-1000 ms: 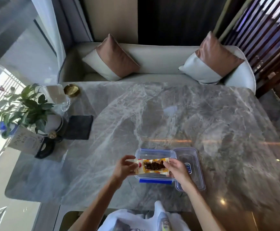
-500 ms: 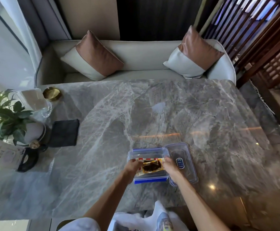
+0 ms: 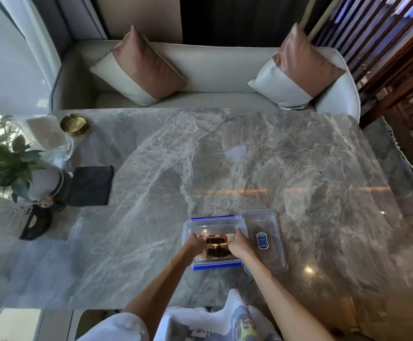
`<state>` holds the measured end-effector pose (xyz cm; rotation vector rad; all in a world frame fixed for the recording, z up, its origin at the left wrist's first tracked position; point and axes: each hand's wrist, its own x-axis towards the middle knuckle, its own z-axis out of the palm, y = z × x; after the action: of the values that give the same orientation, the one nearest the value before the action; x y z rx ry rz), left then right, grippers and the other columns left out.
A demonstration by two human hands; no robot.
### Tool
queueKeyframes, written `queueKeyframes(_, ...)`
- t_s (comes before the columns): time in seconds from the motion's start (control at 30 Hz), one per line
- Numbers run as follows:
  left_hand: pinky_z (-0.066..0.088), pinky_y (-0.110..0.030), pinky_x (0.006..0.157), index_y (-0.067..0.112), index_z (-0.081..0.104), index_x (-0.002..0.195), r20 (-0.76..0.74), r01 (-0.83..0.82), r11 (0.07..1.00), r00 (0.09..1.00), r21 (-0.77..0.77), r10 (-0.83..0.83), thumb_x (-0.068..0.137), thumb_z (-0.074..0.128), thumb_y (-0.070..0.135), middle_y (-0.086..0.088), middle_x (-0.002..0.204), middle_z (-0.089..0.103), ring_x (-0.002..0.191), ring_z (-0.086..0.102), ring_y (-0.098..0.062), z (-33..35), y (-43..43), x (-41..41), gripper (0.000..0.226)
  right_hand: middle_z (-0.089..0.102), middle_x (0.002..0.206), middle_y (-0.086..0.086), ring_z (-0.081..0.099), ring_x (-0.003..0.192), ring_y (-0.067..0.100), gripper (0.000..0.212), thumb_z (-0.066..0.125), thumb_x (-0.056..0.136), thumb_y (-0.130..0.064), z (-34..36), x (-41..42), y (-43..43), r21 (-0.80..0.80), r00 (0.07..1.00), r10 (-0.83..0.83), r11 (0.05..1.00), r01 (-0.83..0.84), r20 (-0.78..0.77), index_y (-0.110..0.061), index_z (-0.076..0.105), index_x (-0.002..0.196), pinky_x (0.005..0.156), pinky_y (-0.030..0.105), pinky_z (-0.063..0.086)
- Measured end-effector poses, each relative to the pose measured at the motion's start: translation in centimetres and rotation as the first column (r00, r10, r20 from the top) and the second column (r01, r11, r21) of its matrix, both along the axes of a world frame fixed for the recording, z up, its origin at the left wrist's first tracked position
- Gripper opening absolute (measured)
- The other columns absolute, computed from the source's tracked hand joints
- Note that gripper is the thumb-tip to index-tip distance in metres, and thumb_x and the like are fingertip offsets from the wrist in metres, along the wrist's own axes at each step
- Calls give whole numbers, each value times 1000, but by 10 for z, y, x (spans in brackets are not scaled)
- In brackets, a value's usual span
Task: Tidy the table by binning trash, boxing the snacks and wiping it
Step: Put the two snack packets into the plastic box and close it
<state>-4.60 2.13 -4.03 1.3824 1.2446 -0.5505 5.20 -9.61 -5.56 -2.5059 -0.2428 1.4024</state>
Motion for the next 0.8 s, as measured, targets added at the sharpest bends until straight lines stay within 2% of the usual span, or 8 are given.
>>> queueKeyframes(0.03,53,-35,80,4,54,113,5,95,993,995,71,-96,93,40,2,-15,103,58,89,59,-23,-4,-1,0,24,47,146,13,50,129,32,65,39,92,-6,-1,0,-1,-6,998,57,998,-57,19,-18,20,153,105,38,44)
queueKeyframes(0.07,47,-36,99,2,47,131,2,208,966,977,154,-211,93,41,1,-18,124,55,112,57,-29,-10,-3,-1,39,52,141,13,53,126,31,61,39,91,-4,-2,0,-2,-12,991,121,993,-121,55,-16,28,150,104,39,46)
queueKeyframes(0.13,32,-37,116,6,32,145,-6,412,854,901,318,-433,89,43,-4,-16,146,40,135,40,-31,-18,-10,-5,59,55,137,13,55,123,30,54,40,91,0,-2,-6,-2,-41,948,265,964,-262,175,-14,36,143,101,39,49)
queueKeyframes(0.2,27,-40,118,10,28,146,-52,545,703,805,457,-591,87,44,-5,-15,147,38,137,32,-32,-27,-16,-8,64,45,145,13,52,126,30,55,44,92,0,-3,-14,-2,-56,875,384,921,-386,296,-15,34,145,101,39,48)
queueKeyframes(0.27,29,-42,117,12,22,149,-145,635,588,731,501,-666,88,47,-4,-14,149,34,138,29,-33,-38,-19,-9,69,34,151,13,47,131,31,63,46,91,3,-8,-19,-2,-71,798,482,868,-492,362,-18,29,148,102,39,47)
queueKeyframes(0.43,33,-39,113,8,22,147,-353,805,291,511,518,-784,82,61,0,-16,147,32,135,33,-34,-48,-14,-12,75,30,153,14,34,141,29,63,46,92,4,-14,-17,-4,-153,724,594,799,-582,351,-16,28,149,110,36,40)
queueKeyframes(0.6,39,-37,107,10,29,141,-384,802,256,505,540,-773,82,62,0,-12,139,40,128,41,-31,-49,-7,-14,68,42,142,13,43,132,27,42,44,97,-4,-17,-19,3,-163,709,570,814,-558,416,-15,41,137,101,35,46)
queueKeyframes(0.8,39,-38,108,3,33,138,-387,772,239,529,589,-756,85,55,1,-17,139,38,126,39,-32,-44,-3,-13,57,31,152,9,31,140,26,53,44,98,-8,-20,-24,2,-114,682,492,847,-520,541,-14,27,148,116,33,31)
